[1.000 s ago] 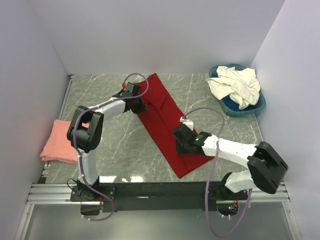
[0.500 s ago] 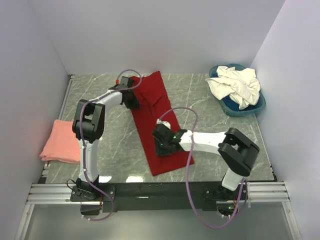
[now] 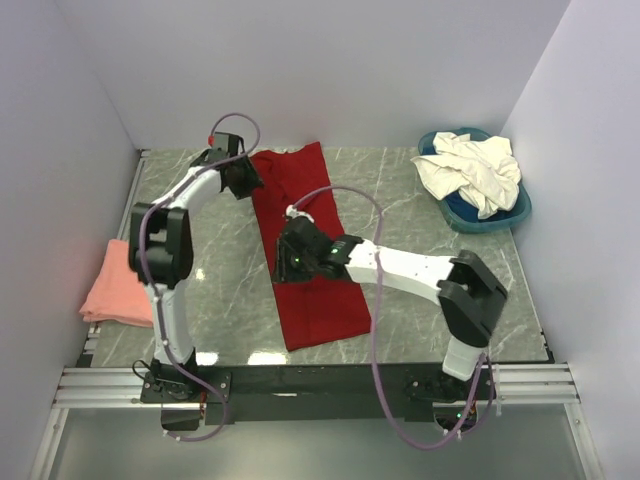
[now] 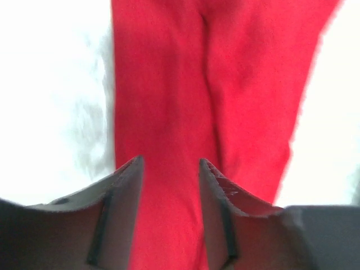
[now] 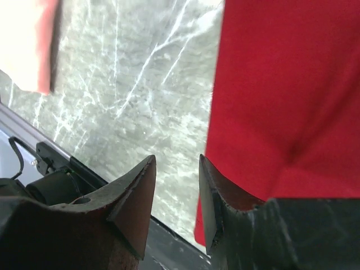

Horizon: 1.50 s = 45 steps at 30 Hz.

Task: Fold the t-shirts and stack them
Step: Fold the tshirt

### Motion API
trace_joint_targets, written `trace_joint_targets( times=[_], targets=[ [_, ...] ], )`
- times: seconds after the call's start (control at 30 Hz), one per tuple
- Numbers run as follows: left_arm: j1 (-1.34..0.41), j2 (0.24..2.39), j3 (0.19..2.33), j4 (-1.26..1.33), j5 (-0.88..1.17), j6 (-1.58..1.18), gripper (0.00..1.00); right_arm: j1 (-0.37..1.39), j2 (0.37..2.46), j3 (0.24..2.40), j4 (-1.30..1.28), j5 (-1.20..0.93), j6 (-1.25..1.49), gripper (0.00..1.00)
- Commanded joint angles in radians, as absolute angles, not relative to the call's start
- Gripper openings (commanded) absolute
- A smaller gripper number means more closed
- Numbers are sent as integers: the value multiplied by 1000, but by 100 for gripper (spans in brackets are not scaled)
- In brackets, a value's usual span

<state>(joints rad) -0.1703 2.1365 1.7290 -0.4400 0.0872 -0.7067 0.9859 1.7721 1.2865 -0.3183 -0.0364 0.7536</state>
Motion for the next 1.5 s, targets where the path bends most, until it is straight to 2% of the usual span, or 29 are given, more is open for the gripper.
trace_joint_targets(
  times=[0.0,0.1,0.13,0.23,0.4,0.6,0.93,1.47],
  targets=[
    [-193,1899,1579,-358,118,-768,44,979,1625,1223,-397,101,718,44],
    [-245,1735,1332,-313,17,-842,40,973,1530,1110,-411,162,706,43],
    [-262,1697,1215,-284,3,-877,35,966,1508,1080,-417,172,704,42],
    [-340,1568,1018,-252,-67,-942,29,966,1418,973,-431,207,709,41],
    [-501,1413,806,-233,-132,-1018,29,966,1307,807,-466,253,706,41],
    [-633,1252,612,-242,-150,-1104,35,966,1255,712,-479,270,703,40],
    [-851,1216,552,-317,-195,-1215,39,974,1321,706,-459,264,693,38],
    [-1022,1270,584,-433,-281,-1319,42,1025,1388,672,-439,235,729,35]
  ],
)
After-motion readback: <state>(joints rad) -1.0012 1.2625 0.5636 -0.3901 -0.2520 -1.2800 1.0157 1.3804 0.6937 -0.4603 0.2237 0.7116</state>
